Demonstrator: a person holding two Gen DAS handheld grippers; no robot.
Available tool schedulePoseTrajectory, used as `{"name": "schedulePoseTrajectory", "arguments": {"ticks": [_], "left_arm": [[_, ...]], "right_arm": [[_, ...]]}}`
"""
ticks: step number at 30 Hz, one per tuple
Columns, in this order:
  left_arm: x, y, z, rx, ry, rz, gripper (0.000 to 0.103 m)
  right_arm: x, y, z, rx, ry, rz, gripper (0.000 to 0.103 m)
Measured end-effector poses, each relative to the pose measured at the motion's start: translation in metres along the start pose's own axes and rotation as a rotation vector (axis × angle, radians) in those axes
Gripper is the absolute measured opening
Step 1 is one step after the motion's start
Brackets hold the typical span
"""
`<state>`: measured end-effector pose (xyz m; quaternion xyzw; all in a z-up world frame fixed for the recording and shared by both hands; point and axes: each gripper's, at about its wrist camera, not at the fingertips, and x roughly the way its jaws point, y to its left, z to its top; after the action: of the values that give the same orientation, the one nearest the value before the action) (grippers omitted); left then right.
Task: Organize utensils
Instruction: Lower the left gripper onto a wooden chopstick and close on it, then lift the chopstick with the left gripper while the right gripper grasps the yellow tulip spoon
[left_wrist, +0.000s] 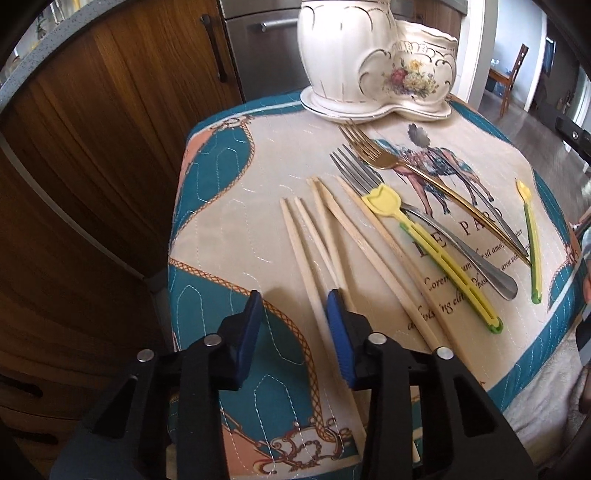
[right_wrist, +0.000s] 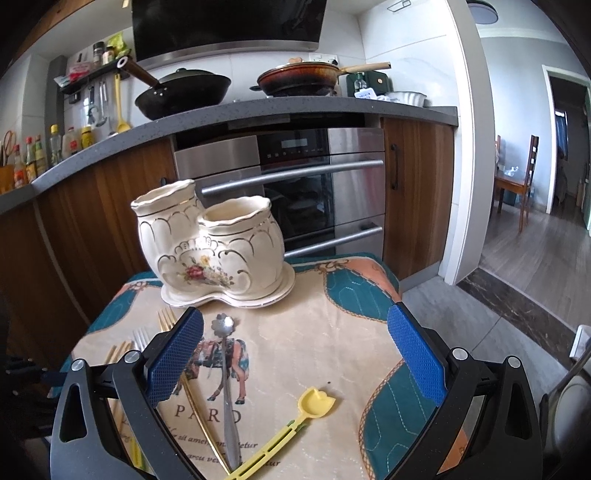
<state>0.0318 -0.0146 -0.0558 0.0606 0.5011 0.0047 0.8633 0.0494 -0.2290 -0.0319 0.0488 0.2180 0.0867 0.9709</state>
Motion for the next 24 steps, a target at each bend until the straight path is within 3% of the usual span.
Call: {"name": "schedulePoseTrajectory", "arguments": {"ticks": [2, 6, 13, 20, 24], "left_arm": [[0.001, -0.002, 0.001, 0.002, 0.008, -0.009, 0.029], [0.005, 0.000, 0.004, -0.017, -0.009, -0.051, 0.010], [0.005, 0.011, 0.005, -0.078, -0.072, -0.070, 0.006], [-0.023, 0.040, 0.015, -0.202, -0.291, -0.152, 0.006], [-0.038, 0.038, 0.028, -0.216, -0.425, -0.169, 0.006]], "right_arm": [[-0.001, 0.000, 0.000, -0.005, -0.003, 0.005, 0.099], [-0.002, -0.001, 0.000, -0.002, -0.001, 0.008, 0.099], [-0.006, -0.013, 0.004, 0.024, -0.008, 0.003, 0.099], [-0.014, -0.035, 0.005, 0.094, 0.060, 0.011, 0.099], [-0.016, -0.026, -0.005, 0.037, 0.125, -0.008, 0.091]]}}
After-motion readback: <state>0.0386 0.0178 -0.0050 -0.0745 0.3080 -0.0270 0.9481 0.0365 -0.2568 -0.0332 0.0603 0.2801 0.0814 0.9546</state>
